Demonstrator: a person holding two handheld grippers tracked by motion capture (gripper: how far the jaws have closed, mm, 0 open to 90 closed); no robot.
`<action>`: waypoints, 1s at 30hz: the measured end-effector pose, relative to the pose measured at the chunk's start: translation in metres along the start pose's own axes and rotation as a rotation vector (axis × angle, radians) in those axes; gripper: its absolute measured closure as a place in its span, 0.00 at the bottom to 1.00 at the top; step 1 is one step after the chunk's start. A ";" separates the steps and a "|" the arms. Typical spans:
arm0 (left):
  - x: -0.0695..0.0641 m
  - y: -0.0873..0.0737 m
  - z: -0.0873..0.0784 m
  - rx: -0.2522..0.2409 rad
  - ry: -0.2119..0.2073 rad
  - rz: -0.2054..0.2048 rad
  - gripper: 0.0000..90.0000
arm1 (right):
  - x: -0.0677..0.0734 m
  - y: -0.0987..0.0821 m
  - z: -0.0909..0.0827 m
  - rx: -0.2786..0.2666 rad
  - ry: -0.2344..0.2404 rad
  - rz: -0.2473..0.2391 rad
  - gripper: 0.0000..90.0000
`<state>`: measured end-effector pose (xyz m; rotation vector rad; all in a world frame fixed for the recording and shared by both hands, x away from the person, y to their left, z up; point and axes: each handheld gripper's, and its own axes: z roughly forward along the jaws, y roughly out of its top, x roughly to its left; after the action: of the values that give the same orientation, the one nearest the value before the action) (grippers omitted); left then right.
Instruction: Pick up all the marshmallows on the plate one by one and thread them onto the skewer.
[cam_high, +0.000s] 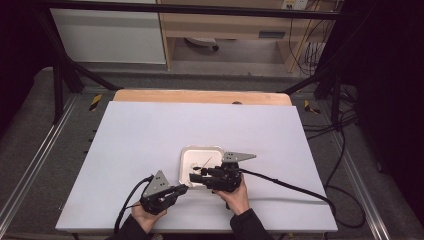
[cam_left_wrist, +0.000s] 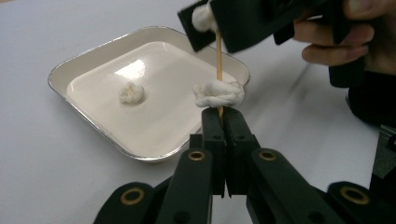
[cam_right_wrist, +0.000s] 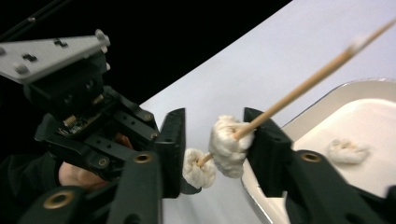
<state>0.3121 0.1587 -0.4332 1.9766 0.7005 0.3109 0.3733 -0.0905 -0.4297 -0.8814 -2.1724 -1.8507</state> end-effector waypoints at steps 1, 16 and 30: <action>0.001 0.000 -0.001 -0.001 0.000 -0.001 0.98 | 0.001 0.002 -0.002 -0.001 -0.007 -0.002 0.58; 0.015 0.000 -0.017 -0.069 0.029 -0.047 0.98 | -0.005 0.009 -0.006 0.052 -0.102 -0.073 0.26; 0.033 -0.002 -0.030 -0.052 0.069 -0.078 0.98 | -0.019 0.028 0.001 0.193 -0.320 -0.198 0.13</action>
<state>0.3231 0.2008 -0.4222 1.8916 0.8039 0.3483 0.4033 -0.0944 -0.4151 -1.0125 -2.6666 -1.6312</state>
